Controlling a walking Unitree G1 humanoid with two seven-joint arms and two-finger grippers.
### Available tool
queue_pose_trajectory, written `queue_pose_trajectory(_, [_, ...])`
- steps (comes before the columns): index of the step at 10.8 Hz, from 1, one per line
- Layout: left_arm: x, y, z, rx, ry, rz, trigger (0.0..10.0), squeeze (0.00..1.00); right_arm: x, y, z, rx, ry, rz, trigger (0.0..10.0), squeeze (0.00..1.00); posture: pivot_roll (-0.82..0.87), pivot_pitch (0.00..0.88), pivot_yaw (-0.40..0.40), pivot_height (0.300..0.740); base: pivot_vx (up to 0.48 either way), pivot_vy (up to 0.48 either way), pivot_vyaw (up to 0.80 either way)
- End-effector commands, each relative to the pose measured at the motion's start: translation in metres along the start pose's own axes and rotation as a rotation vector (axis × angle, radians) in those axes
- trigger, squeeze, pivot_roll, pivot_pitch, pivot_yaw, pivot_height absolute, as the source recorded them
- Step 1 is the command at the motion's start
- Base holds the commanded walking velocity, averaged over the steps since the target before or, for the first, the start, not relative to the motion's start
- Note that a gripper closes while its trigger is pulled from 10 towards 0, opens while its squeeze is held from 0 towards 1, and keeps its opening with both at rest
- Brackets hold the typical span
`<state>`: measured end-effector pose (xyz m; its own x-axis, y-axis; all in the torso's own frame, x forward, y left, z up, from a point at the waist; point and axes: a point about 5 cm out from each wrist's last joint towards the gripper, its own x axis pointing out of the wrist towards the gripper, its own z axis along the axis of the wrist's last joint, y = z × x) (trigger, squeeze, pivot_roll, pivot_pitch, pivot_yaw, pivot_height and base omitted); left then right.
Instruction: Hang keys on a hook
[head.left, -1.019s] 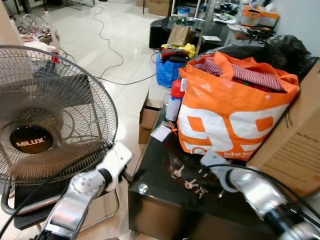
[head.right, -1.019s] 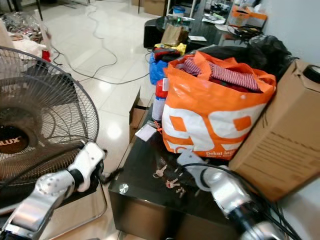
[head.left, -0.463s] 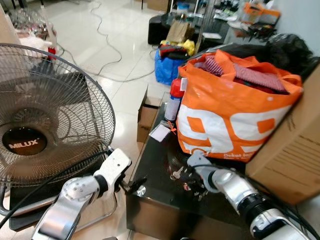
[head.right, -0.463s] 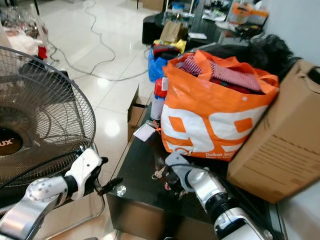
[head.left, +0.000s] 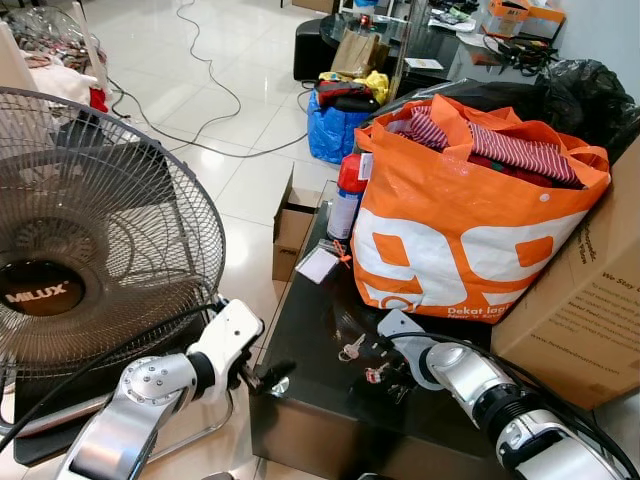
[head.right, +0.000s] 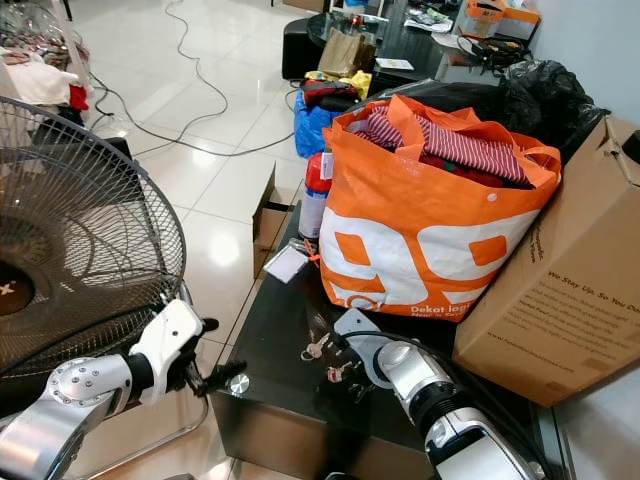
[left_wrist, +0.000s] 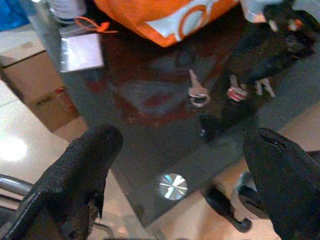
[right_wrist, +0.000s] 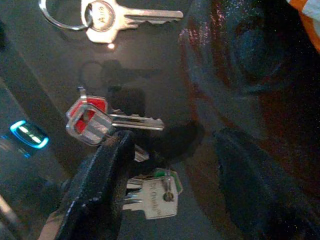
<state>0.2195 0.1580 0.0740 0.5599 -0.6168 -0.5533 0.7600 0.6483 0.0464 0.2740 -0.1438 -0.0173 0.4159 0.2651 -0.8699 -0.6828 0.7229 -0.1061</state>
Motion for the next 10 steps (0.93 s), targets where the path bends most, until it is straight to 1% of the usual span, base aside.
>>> queue_pose_trajectory(1, [0.002,-0.006,0.007,0.003,-0.022,-0.053,10.0,0.0,-0.006,-0.011,0.005,0.016,-0.022,0.018,0.0,0.0,-0.07,0.0,-0.099,0.74,0.0,0.0,0.0])
queue_pose_trajectory(2, [0.003,-0.009,0.008,-0.001,-0.019,-0.098,10.0,0.0,-0.008,-0.009,0.004,0.021,-0.028,0.079,0.0,0.0,-0.08,0.0,-0.087,0.74,0.0,0.0,0.0])
queue_pose_trajectory(3, [0.003,-0.011,0.008,-0.009,-0.01,-0.135,10.0,0.0,-0.009,-0.01,0.003,0.023,-0.03,0.087,0.0,0.0,-0.08,0.0,-0.087,0.74,0.0,0.0,0.0])
queue_pose_trajectory(4, [0.004,-0.012,0.008,-0.011,-0.005,-0.159,10.0,0.0,-0.01,-0.011,0.003,0.03,-0.03,0.087,1.3,0.0,-0.09,0.0,-0.068,0.74,0.0,0.0,0.0])
queue_pose_trajectory(5, [0.003,-0.013,0.008,-0.012,0.006,-0.185,10.0,0.0,-0.011,-0.012,-0.001,0.033,-0.02,0.084,2.5,0.0,-0.09,0.0,-0.068,0.74,0.0,0.0,0.0])
queue_pose_trajectory(6, [0.004,-0.013,0.009,-0.012,0.008,-0.19,10.0,0.0,-0.011,-0.013,-0.003,0.033,-0.006,0.075,2.4,0.0,-0.09,0.0,-0.062,0.74,0.0,0.0,0.0])
queue_pose_trajectory(7, [0.004,-0.012,0.009,-0.011,0.011,-0.196,10.0,0.0,-0.011,-0.015,-0.006,0.024,0.014,0.069,0.7,0.0,-0.09,0.0,-0.062,0.74,0.0,0.0,0.0])
queue_pose_trajectory(8, [0.003,-0.013,0.009,-0.012,0.012,-0.198,10.0,0.0,-0.012,-0.015,-0.007,0.026,0.018,0.073,0.1,0.0,-0.09,0.0,-0.062,0.74,0.0,0.0,0.0])
queue_pose_trajectory(9, [0.004,-0.013,0.009,-0.015,0.014,-0.204,10.0,0.0,-0.014,-0.018,-0.008,0.018,0.027,0.082,0.6,0.0,-0.09,0.0,-0.06,0.74,0.0,0.0,0.0])
queue_pose_trajectory(10, [0.004,-0.012,0.01,-0.015,0.014,-0.205,10.0,0.0,-0.015,-0.019,-0.007,0.013,0.025,0.089,2.7,0.0,-0.09,0.0,-0.059,0.74,0.0,0.0,0.0])
